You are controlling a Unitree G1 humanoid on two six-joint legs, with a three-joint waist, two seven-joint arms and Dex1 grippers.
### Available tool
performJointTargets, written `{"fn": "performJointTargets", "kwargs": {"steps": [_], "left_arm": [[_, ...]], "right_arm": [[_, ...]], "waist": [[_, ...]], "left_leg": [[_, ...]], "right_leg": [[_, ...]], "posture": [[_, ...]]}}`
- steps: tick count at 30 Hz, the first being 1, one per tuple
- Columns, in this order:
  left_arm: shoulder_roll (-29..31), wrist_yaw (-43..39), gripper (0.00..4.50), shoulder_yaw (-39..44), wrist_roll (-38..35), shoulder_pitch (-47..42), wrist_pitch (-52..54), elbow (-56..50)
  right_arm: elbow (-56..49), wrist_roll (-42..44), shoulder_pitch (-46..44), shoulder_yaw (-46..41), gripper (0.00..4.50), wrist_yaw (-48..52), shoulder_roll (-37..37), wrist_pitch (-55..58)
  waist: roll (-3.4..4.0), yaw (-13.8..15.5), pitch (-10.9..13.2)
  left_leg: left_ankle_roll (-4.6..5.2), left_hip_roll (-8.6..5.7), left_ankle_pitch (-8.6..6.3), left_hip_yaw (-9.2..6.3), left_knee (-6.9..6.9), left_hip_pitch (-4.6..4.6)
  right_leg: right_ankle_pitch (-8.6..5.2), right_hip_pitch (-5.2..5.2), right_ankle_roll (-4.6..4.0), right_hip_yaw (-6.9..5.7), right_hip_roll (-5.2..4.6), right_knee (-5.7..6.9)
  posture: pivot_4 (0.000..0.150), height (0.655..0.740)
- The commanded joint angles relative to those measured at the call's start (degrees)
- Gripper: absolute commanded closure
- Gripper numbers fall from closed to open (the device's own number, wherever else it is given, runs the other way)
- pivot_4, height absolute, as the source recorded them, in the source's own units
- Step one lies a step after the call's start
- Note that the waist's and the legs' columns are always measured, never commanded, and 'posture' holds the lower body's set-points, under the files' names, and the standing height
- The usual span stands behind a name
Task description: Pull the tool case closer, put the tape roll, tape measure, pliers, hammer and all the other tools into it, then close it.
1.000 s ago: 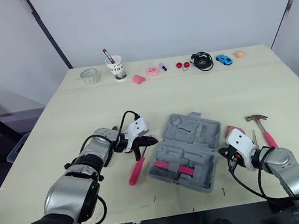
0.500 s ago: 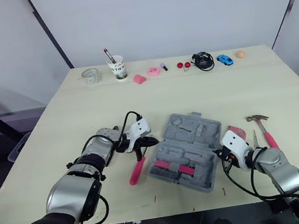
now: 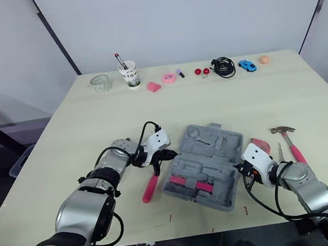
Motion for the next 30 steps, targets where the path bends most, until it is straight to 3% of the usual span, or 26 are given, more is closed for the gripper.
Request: {"fn": "performJointTargets", "kwargs": {"steps": [1, 18, 30], "left_arm": [[-1.2, -2.4, 4.47, -0.2, 0.1, -1.0, -0.3, 0.4], [-0.9, -7.3, 4.47, -1.4, 1.0, -0.4, 0.5, -1.4], [-0.4, -13.4, 4.47, -2.2, -0.7, 5.6, 6.5, -10.4]], "right_arm": [[-1.2, 0.3, 0.1, -0.7, 4.50, -0.2, 0.3, -1.1], [-0.9, 2.8, 0.9, -2.6, 4.50, 4.5, -1.7, -2.5], [-0.4, 4.0, 0.6, -2.6, 4.50, 7.8, -2.6, -2.2]], "waist": [[0.00, 0.0, 0.0], [0.00, -0.2, 0.0], [0.00, -0.2, 0.0]], "left_leg": [[0.00, 0.00, 0.00, 0.00, 0.00, 0.00], [0.00, 0.00, 0.00, 0.00, 0.00, 0.00], [0.00, 0.00, 0.00, -0.01, 0.00, 0.00]], "right_leg": [[0.00, 0.00, 0.00, 0.00, 0.00, 0.00], [0.00, 0.00, 0.00, 0.00, 0.00, -0.01], [0.00, 0.00, 0.00, 0.01, 0.00, 0.00]], "posture": [[0.150, 0.7400], [0.150, 0.7400], [0.150, 0.7400]]}}
